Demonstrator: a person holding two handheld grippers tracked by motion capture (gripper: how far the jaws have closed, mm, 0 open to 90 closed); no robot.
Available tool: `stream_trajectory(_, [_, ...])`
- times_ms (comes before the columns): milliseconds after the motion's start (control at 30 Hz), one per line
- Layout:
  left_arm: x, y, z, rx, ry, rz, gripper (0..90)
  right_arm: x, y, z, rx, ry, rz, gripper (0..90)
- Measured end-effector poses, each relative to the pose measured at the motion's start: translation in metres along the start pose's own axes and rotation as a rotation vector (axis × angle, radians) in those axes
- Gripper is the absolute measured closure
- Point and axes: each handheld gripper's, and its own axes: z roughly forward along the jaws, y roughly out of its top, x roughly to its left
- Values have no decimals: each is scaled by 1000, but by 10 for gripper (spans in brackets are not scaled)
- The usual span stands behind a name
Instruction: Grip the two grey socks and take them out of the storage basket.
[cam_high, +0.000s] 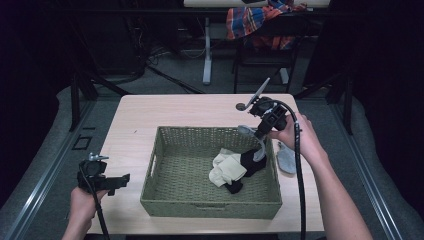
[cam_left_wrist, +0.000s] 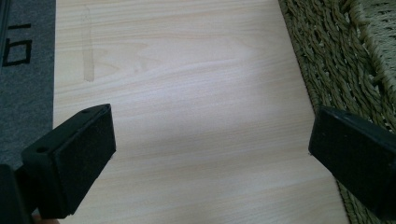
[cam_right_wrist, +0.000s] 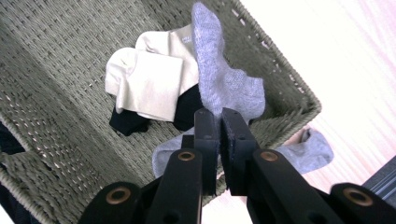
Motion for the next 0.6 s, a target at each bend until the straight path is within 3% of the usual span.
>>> stream_trajectory(367, [0, 0, 0, -2, 0, -3, 7, -3, 7, -22, -18, -30, 10, 862])
stream_trajectory(600, [0, 0, -1, -2, 0, -4, 7, -11, -2, -38, -30, -64, 34, 862])
